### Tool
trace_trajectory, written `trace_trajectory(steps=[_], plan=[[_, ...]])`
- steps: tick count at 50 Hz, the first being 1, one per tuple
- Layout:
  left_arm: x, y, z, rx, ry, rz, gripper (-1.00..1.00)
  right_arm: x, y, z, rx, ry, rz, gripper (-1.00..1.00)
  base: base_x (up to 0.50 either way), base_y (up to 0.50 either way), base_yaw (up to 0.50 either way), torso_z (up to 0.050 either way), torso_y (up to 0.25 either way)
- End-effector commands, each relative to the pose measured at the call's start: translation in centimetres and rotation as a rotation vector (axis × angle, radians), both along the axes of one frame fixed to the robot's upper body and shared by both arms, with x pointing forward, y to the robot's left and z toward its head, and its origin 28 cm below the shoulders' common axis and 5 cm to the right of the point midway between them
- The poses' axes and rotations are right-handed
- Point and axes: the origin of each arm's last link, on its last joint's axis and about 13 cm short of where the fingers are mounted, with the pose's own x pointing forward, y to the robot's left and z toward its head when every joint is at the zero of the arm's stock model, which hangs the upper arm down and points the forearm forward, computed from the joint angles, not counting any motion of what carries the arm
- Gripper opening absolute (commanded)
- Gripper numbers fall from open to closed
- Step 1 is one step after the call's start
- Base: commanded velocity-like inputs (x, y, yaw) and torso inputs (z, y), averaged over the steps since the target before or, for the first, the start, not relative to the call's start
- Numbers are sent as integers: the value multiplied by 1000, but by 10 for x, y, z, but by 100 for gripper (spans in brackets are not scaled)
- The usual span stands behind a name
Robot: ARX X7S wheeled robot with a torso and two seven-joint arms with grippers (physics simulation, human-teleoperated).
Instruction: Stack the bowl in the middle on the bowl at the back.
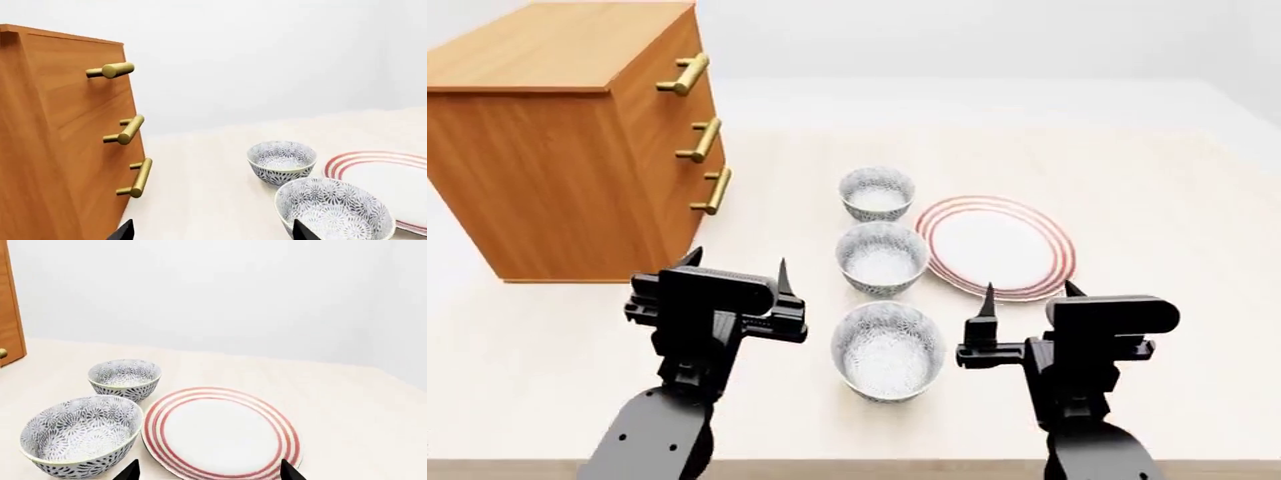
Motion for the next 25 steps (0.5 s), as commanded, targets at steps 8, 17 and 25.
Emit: trace_trajectory(steps=[8,17,25], plan=[[9,2,12,1,-24,16,100,2,-4,15,-41,-35,-16,100,500,217,0,0,0],[10,2,10,2,-23,21,100,4,-5,14,-53,-30,-18,100,500,110,0,0,0],[7,1,10,8,-30,14,100,4,-5,15,-76,-21,-15,100,188,38,0,0,2]])
